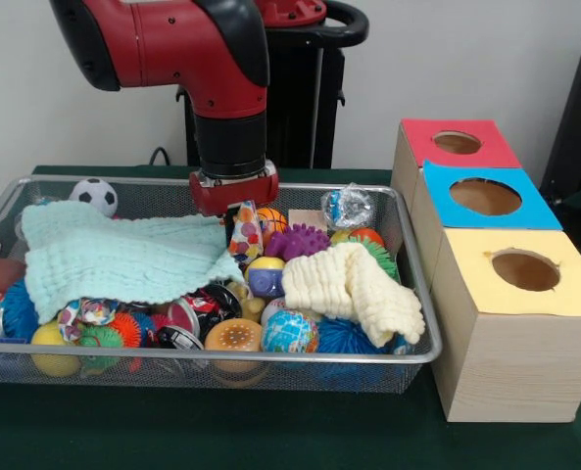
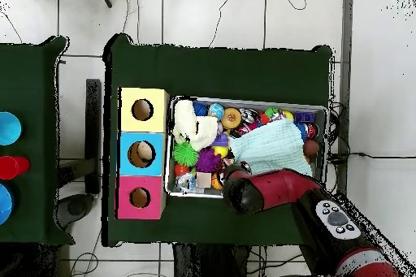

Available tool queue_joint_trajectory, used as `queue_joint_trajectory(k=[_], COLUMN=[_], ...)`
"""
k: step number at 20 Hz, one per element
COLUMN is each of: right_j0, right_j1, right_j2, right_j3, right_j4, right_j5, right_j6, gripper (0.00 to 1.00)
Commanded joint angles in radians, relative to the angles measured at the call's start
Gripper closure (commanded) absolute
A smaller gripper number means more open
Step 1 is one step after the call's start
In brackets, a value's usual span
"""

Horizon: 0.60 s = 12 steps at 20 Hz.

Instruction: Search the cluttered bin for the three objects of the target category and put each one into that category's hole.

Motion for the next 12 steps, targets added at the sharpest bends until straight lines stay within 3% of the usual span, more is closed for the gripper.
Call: queue_joint_trajectory(k=[1, 7, 12], right_j0=[0.008, -0.007, -0.025], right_j1=[0.098, 0.082, -0.022], right_j2=[-0.018, 0.017, 0.075], right_j3=[0.011, 0.025, 0.097], right_j4=[-0.038, -0.044, 0.061], right_j5=[0.043, 0.039, 0.176], right_j6=[0.037, 0.009, -0.015], gripper=[1.0, 1.0, 1.0])
